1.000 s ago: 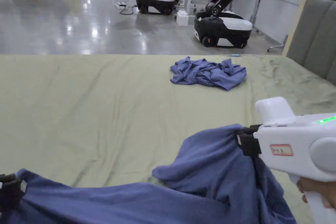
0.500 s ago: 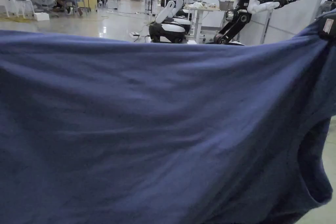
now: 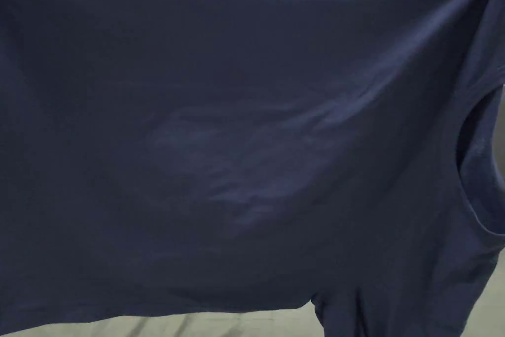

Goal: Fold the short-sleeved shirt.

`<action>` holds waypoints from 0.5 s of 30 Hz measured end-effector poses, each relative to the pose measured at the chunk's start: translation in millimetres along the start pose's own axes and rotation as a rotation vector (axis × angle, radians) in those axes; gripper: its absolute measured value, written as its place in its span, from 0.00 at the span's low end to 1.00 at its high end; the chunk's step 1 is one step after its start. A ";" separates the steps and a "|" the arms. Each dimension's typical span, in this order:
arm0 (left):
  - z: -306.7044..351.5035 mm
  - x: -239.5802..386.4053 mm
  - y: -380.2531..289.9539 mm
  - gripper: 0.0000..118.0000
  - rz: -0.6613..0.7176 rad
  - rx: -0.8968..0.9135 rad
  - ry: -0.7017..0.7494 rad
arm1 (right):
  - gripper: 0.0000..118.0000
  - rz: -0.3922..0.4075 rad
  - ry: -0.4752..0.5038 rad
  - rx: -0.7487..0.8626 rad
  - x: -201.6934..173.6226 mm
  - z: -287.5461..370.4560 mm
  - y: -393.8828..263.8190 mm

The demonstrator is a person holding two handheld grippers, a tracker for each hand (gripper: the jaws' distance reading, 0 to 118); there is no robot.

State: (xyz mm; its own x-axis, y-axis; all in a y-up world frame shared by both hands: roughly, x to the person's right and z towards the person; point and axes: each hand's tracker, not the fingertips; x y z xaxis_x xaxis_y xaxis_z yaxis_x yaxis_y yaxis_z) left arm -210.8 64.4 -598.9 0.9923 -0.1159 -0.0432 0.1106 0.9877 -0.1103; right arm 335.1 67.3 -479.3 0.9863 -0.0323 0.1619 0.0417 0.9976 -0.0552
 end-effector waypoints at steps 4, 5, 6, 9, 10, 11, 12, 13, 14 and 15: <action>-35.7 15.3 11.2 0.05 -0.007 0.001 0.013 | 0.06 -0.010 -0.023 0.004 2.6 -11.5 3.5; -46.8 19.0 13.9 0.05 -0.007 0.002 0.018 | 0.06 -0.007 -0.034 0.007 3.9 -3.1 -6.8; -54.7 21.5 16.3 0.05 -0.002 0.002 0.029 | 0.06 -0.007 -0.043 0.009 4.6 -3.1 -8.0; -83.3 33.5 21.6 0.05 -0.005 0.018 0.052 | 0.06 -0.015 -0.066 0.031 7.5 1.0 -12.6; -93.5 37.8 23.2 0.05 -0.012 0.027 0.062 | 0.06 -0.016 -0.072 0.036 8.7 2.9 -14.6; -102.6 42.6 23.6 0.05 -0.018 0.035 0.069 | 0.06 -0.020 -0.083 0.045 9.6 2.8 -16.2; -110.2 46.7 23.8 0.05 -0.021 0.041 0.074 | 0.06 -0.023 -0.088 0.050 10.4 2.8 -17.3; -120.7 52.0 24.5 0.05 -0.025 0.042 0.079 | 0.06 -0.019 -0.091 0.053 11.6 3.3 -18.6; -127.3 55.1 24.8 0.05 -0.026 0.040 0.081 | 0.06 -0.015 -0.095 0.056 12.3 4.1 -19.6; -135.7 59.1 25.0 0.05 -0.028 0.038 0.082 | 0.06 -0.007 -0.098 0.064 13.1 5.6 -21.3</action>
State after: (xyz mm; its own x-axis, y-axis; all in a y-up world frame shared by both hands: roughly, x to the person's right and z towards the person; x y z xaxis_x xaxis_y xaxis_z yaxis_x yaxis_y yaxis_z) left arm -156.9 68.0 -738.9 0.9811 -0.1504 -0.1221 0.1420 0.9870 -0.0746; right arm 346.2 46.0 -470.5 0.9654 -0.0366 0.2582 0.0356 0.9993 0.0088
